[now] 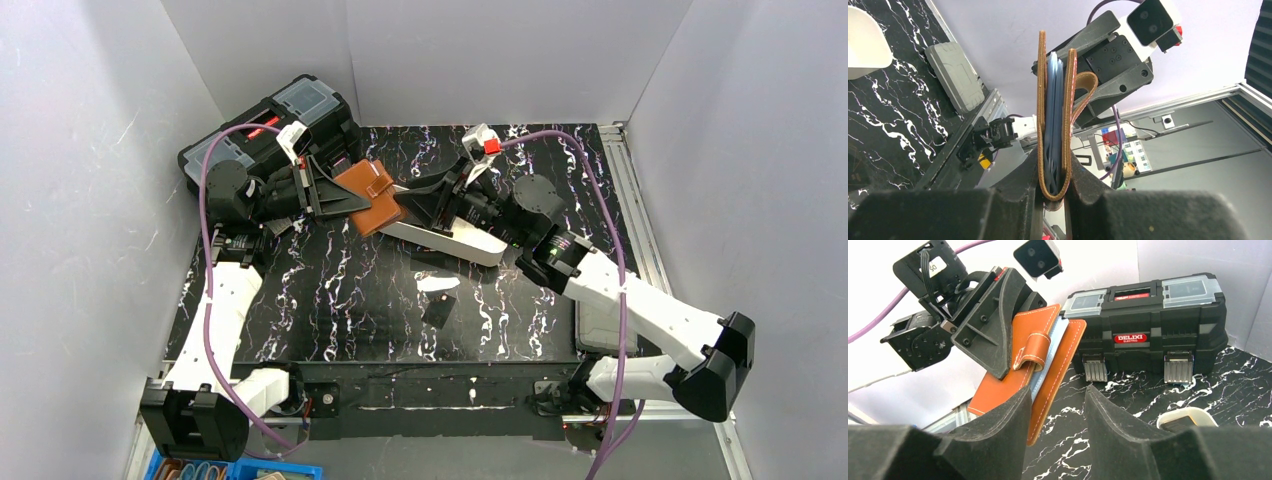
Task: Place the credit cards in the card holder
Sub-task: Close the card holder at the center of the board.
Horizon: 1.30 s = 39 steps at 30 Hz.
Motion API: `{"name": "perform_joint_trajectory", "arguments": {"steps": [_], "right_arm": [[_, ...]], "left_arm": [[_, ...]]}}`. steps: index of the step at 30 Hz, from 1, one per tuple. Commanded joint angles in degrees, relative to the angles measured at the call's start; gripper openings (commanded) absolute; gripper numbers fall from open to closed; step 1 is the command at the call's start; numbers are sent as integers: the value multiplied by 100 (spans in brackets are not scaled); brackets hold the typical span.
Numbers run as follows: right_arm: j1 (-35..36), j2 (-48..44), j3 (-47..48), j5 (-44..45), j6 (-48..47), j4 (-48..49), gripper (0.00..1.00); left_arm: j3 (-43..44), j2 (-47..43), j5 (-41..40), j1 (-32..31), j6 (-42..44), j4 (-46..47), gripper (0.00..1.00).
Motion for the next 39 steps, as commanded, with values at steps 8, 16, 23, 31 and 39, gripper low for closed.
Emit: {"name": "perform_joint_trajectory", "arguments": {"steps": [8, 16, 23, 31, 39], "right_arm": [[-37, 197, 448, -296, 216, 788, 47], [-33, 405, 553, -448, 275, 842, 37], [-33, 379, 466, -615, 274, 902, 42], [-42, 28, 136, -548, 64, 792, 48], [-94, 152, 208, -640, 99, 782, 42]], "left_arm": [[192, -145, 34, -25, 7, 61, 7], [210, -177, 36, -31, 29, -15, 7], [282, -189, 36, -25, 24, -98, 8], [310, -191, 29, -25, 20, -108, 8], [343, -217, 38, -25, 54, -178, 8]]}}
